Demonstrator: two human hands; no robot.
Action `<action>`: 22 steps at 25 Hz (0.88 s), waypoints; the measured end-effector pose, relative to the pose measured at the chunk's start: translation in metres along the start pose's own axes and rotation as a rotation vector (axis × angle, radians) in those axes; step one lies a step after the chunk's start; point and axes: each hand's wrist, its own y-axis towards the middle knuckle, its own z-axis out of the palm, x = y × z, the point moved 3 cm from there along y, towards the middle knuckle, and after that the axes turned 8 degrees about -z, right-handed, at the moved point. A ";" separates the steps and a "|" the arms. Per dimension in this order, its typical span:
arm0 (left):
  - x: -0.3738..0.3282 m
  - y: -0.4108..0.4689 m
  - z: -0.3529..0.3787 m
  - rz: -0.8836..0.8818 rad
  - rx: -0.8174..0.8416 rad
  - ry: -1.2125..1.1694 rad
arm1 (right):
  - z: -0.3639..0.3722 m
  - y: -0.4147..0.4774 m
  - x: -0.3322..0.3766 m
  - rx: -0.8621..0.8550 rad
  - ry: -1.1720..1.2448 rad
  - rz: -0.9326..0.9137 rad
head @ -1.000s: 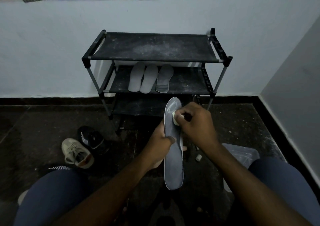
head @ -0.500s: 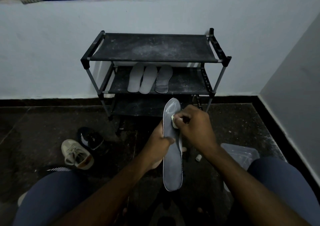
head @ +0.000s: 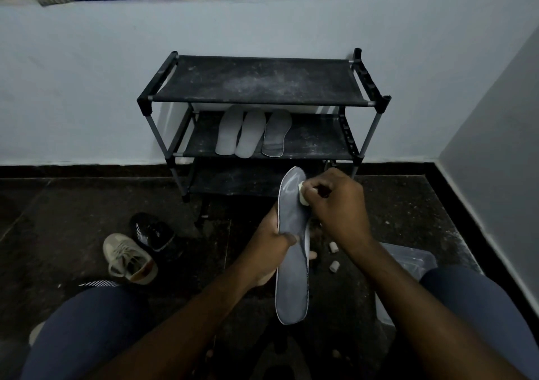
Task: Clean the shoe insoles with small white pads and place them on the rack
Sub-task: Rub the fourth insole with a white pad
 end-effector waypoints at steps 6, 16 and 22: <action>-0.007 -0.006 0.002 0.020 0.023 -0.064 | 0.010 -0.010 0.005 0.116 0.021 -0.069; -0.008 -0.006 0.004 0.005 0.018 -0.052 | 0.007 -0.007 0.002 0.074 0.026 -0.048; -0.010 -0.005 0.003 0.008 0.029 -0.020 | 0.014 -0.009 0.012 0.121 0.060 -0.115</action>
